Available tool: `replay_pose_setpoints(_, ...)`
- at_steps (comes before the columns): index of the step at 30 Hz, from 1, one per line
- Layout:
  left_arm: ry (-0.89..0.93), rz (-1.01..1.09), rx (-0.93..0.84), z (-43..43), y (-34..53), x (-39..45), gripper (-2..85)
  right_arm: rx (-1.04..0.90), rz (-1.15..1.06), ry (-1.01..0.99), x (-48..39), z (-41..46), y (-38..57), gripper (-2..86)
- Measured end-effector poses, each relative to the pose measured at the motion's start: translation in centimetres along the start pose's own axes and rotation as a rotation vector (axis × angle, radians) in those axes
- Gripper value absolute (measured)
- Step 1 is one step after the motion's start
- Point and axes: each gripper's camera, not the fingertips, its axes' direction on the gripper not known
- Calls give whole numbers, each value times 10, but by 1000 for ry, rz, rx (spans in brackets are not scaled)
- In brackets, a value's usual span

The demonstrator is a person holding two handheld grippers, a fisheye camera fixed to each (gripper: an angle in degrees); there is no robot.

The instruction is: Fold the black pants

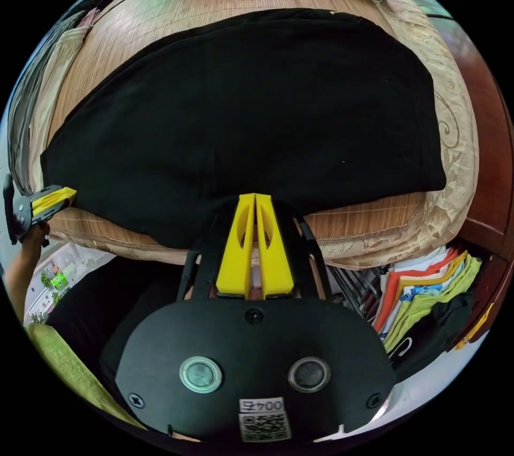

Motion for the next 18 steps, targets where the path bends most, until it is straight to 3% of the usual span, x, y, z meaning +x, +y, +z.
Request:
replay_pose_setpoints(6, 17, 8, 55, 8, 13, -6, 1, -16, -156, -27, 5, -11, 0, -7)
replay_pose_setpoints(12, 23, 19, 57, 11, 15, -9, 1, -19, -9, -162, 39, -6, -9, -5)
replay_pose_setpoints(18, -9, -16, 60, 10, 16, -6, 1, 51, 64, -174, 37, -5, 6, -3)
